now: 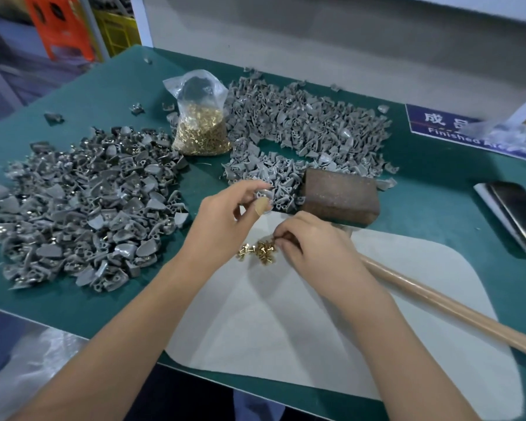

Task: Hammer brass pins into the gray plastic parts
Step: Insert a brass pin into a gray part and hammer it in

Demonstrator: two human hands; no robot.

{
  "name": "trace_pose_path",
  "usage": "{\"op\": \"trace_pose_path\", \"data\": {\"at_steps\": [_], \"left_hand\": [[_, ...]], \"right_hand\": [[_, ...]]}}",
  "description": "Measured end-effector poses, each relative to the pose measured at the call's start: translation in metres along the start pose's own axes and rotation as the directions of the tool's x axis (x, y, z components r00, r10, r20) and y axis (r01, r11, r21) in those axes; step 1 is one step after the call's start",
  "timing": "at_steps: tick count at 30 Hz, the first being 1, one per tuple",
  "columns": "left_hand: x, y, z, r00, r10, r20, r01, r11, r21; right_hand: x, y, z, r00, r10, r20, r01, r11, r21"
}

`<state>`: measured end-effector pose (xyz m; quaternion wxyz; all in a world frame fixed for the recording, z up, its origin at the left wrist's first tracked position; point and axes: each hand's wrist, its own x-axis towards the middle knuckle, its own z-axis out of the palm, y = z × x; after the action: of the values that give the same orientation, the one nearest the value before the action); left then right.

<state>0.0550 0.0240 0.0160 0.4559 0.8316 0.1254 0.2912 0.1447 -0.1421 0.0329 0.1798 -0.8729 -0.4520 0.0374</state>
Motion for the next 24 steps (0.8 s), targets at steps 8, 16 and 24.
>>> {"op": "trace_pose_path", "data": {"at_steps": [8, 16, 24], "left_hand": [[0.013, 0.003, 0.006, 0.998, 0.061, -0.023, -0.061, 0.998, 0.03], [0.049, 0.032, 0.039, 0.988, 0.04, 0.151, -0.025, 0.995, -0.1], [0.077, 0.029, 0.072, 0.958, 0.134, 0.254, -0.148, 0.988, 0.036]], "right_hand": [[-0.003, 0.009, -0.011, 0.978, -0.031, -0.206, 0.06, 0.989, 0.137], [0.002, 0.066, -0.038, 0.815, 0.248, -0.524, -0.031, 0.921, 0.388], [0.004, 0.093, -0.036, 0.81, 0.323, -0.489, -0.128, 0.912, 0.39]]}}
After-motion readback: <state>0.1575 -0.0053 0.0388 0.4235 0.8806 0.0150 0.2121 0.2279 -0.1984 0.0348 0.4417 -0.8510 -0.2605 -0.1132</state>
